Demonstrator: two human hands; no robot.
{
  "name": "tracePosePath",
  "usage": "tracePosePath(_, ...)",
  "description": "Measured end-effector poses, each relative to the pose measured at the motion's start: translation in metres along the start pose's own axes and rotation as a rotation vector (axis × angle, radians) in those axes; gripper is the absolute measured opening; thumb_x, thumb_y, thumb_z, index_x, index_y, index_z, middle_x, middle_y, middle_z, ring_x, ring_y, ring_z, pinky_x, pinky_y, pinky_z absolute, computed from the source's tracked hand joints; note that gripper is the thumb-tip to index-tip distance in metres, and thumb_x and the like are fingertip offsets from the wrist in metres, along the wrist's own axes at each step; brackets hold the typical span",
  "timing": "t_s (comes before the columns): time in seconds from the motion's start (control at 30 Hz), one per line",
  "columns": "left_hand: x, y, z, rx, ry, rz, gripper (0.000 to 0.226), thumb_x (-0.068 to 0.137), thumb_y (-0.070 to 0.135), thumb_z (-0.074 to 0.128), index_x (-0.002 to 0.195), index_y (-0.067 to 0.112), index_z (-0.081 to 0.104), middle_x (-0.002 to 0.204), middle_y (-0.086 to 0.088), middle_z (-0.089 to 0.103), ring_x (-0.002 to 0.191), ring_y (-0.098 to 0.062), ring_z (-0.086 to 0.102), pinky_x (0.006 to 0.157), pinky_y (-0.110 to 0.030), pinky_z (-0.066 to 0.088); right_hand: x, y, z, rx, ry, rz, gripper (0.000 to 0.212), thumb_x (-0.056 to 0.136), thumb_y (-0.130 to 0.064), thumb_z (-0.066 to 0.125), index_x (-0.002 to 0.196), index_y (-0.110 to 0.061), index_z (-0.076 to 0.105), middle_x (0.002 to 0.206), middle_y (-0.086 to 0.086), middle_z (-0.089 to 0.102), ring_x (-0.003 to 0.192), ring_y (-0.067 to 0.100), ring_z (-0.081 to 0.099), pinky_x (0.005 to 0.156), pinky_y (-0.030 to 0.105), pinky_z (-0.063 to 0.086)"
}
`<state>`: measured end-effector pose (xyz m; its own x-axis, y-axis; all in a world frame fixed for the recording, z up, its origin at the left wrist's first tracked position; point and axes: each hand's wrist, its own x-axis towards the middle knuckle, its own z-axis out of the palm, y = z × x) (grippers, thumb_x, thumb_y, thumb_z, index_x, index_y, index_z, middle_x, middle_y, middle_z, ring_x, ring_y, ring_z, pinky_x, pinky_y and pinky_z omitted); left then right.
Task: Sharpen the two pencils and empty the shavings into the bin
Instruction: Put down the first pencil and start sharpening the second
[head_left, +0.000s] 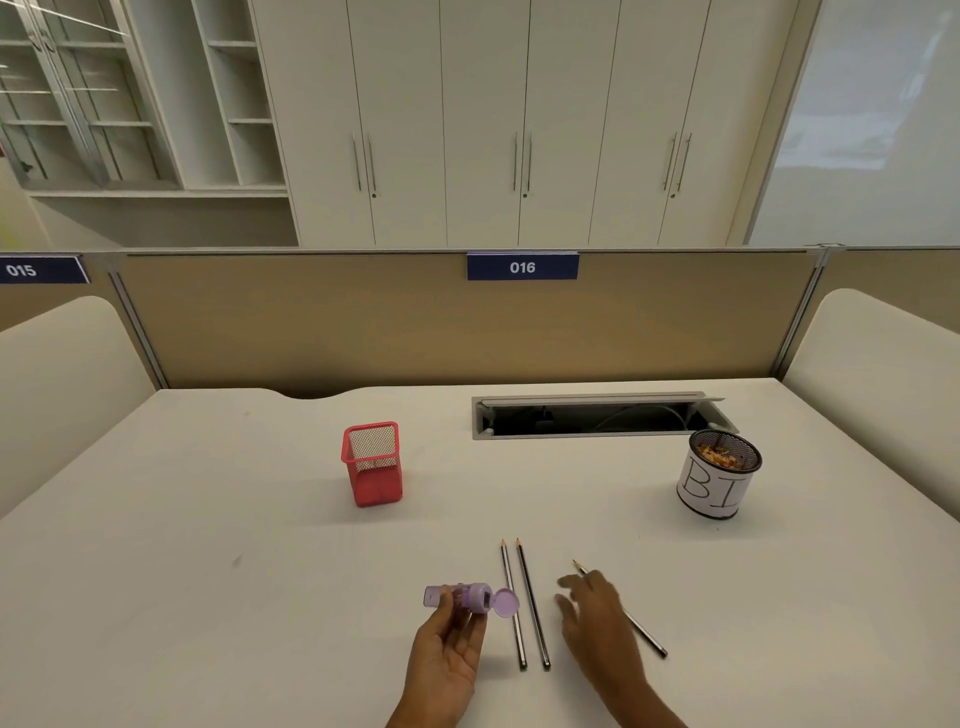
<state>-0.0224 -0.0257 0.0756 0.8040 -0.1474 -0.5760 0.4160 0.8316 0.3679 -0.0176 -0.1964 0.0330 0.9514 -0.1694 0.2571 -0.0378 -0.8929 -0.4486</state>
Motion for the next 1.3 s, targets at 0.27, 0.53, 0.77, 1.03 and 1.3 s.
tracePosePath(0.27, 0.0, 0.001, 0.001, -0.021, -0.001, 0.023, 0.022, 0.095, 0.013, 0.045, 0.085, -0.002, 0.057, 0.062, -0.016, 0.071, 0.05, -0.019, 0.069, 0.044, -0.028, 0.057, -0.003, -0.031, 0.017, 0.024, -0.216, 0.171, 0.029, 0.091, -0.015, 0.041, 0.12, -0.012, 0.047, 0.101, 0.004, 0.045, 0.11, 0.023, 0.052, 0.072, 0.023, 0.031)
tracePosePath(0.53, -0.005, 0.009, 0.002, -0.02, -0.009, 0.038, 0.023, 0.096, 0.013, 0.044, 0.085, -0.002, 0.057, 0.064, -0.015, 0.071, 0.05, -0.017, 0.069, 0.044, -0.027, 0.056, -0.001, -0.019, -0.002, 0.135, -0.28, 0.187, 0.011, 0.088, -0.01, 0.044, 0.086, -0.021, 0.044, 0.093, 0.001, 0.037, 0.081, 0.018, 0.04, 0.072, 0.024, 0.036)
tracePosePath(0.77, -0.006, 0.015, 0.002, -0.021, -0.021, 0.048, 0.023, 0.096, 0.013, 0.044, 0.086, -0.003, 0.057, 0.06, -0.014, 0.071, 0.051, -0.018, 0.07, 0.046, -0.027, 0.057, -0.026, -0.009, -0.043, 0.354, -0.117, -0.06, 0.024, 0.081, -0.024, 0.046, 0.075, -0.047, 0.05, 0.081, -0.004, 0.052, 0.076, 0.004, 0.051, 0.064, 0.01, 0.04)
tracePosePath(1.03, -0.011, 0.006, 0.007, 0.043, -0.043, 0.031, 0.024, 0.095, 0.015, 0.044, 0.084, -0.002, 0.057, 0.061, -0.014, 0.07, 0.052, -0.017, 0.07, 0.044, -0.025, 0.056, -0.037, 0.003, -0.046, -0.042, 0.163, -0.363, 0.026, 0.096, -0.045, 0.021, 0.088, -0.039, 0.046, 0.075, -0.012, 0.03, 0.068, 0.008, 0.036, 0.054, 0.014, 0.039)
tracePosePath(1.3, -0.017, 0.002, 0.011, 0.179, -0.082, 0.03, 0.019, 0.093, 0.009, 0.048, 0.086, -0.005, 0.058, 0.065, -0.018, 0.071, 0.055, -0.022, 0.071, 0.051, -0.028, 0.059, -0.031, -0.01, -0.059, -0.237, 0.406, -0.491, 0.043, 0.1, -0.032, 0.01, 0.083, -0.026, 0.049, 0.064, -0.005, 0.041, 0.062, 0.02, 0.029, 0.034, 0.015, 0.029)
